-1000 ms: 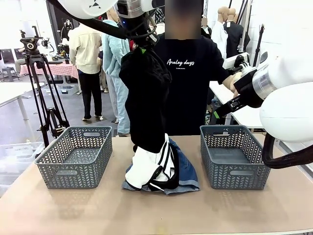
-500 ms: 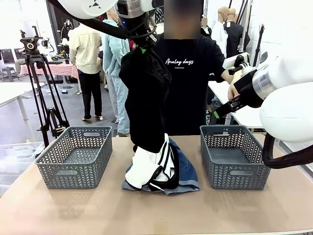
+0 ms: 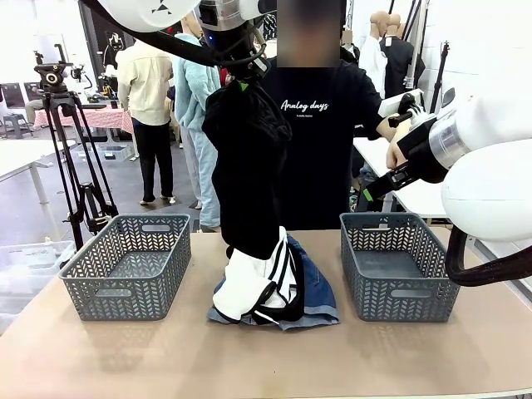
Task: Sort the tops and bottoms.
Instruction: Sort the clothes according to human instructions.
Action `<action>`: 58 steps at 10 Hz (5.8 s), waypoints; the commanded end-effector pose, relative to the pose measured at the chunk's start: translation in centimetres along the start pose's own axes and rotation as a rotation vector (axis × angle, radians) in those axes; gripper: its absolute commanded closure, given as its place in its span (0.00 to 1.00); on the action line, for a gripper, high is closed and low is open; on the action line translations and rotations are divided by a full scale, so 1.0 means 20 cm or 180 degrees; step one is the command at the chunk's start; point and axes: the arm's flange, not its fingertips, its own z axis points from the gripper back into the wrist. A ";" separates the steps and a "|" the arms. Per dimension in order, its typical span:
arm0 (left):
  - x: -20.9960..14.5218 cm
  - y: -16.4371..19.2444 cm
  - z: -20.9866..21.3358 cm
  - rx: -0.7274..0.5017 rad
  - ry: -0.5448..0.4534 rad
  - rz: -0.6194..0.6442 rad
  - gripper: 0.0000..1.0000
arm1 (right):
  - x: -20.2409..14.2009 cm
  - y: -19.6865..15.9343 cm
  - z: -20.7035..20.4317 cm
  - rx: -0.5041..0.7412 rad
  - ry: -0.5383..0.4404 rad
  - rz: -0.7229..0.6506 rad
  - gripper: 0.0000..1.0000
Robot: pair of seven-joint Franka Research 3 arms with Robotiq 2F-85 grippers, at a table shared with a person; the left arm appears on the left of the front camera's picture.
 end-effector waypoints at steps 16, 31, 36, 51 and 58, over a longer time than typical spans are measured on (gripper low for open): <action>0.50 -0.22 -0.35 -0.0442 -0.0444 -0.0028 1.00 | -0.09 -0.27 0.69 -0.0692 -0.0145 -0.0924 0.00; 0.85 -0.55 -0.52 -0.1264 -0.1457 -0.0478 1.00 | -0.09 -0.27 0.69 -0.0692 -0.0145 -0.0924 0.00; 0.67 -0.83 -0.85 -0.2199 -0.1569 0.0185 1.00 | -0.09 -0.27 0.69 -0.0692 -0.0145 -0.0924 0.00; 0.17 -1.24 -1.64 -0.2653 0.0134 0.0712 1.00 | -0.09 -0.27 0.69 -0.0692 -0.0145 -0.0924 0.00; 0.10 -1.38 -1.82 -0.2825 0.0681 0.0634 0.62 | -0.09 -0.27 0.69 -0.0692 -0.0145 -0.0924 0.00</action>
